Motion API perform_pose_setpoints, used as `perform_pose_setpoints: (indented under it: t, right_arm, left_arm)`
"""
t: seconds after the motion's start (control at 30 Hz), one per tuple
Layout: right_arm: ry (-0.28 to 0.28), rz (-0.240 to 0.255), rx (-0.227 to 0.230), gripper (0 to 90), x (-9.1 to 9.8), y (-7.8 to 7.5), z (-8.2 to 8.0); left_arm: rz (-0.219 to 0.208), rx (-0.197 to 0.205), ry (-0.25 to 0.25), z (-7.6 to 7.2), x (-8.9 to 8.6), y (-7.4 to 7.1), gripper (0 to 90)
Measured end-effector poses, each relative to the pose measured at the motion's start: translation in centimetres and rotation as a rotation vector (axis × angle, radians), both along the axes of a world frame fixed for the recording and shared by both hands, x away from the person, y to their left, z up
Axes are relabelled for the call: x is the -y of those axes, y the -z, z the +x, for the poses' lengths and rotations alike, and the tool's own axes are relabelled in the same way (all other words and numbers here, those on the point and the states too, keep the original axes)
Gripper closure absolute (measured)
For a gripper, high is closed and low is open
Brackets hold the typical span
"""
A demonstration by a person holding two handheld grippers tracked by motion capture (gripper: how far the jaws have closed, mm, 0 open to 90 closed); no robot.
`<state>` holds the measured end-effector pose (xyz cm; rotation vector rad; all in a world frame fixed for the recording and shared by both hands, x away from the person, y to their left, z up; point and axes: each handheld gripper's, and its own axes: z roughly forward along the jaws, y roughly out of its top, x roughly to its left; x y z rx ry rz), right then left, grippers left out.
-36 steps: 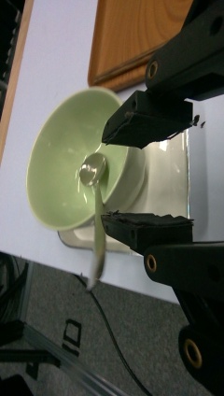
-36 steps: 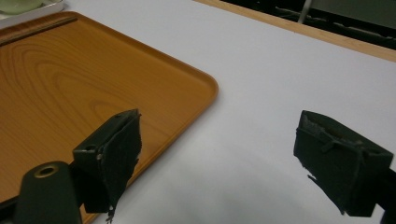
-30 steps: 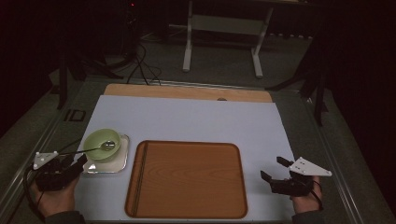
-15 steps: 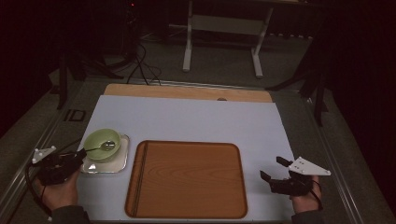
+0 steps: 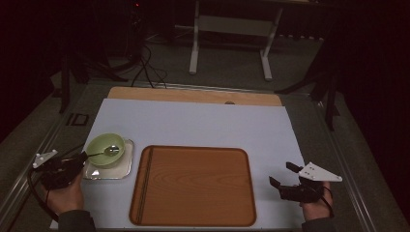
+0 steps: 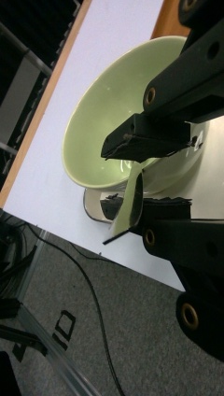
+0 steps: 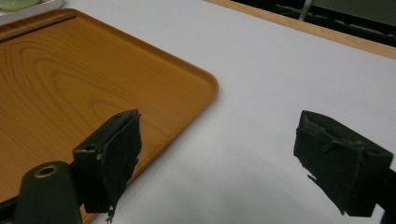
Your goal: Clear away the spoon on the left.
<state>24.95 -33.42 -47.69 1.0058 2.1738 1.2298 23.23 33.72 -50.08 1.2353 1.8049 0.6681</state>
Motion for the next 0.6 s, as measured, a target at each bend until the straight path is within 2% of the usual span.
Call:
perform_pose_setpoints:
  t: [0.3, 0.43, 0.6]
  right_arm:
    - [0.0, -0.001, -0.001, 14.5, -0.01, 0.0, 0.0]
    - [0.0, -0.001, 0.0, 14.5, 0.0, 0.0, 0.0]
    - [-0.002, -0.002, 0.0, 14.5, -0.01, -0.01, -0.01]
  left_arm:
    - [-0.022, 0.016, -0.011, 0.14, -0.2, 0.08, 75.0]
    - [-0.017, 0.032, -0.008, 0.07, -0.28, -0.06, 76.6]
    - [0.01, 0.074, -0.005, -0.3, -0.15, -0.55, 80.5]
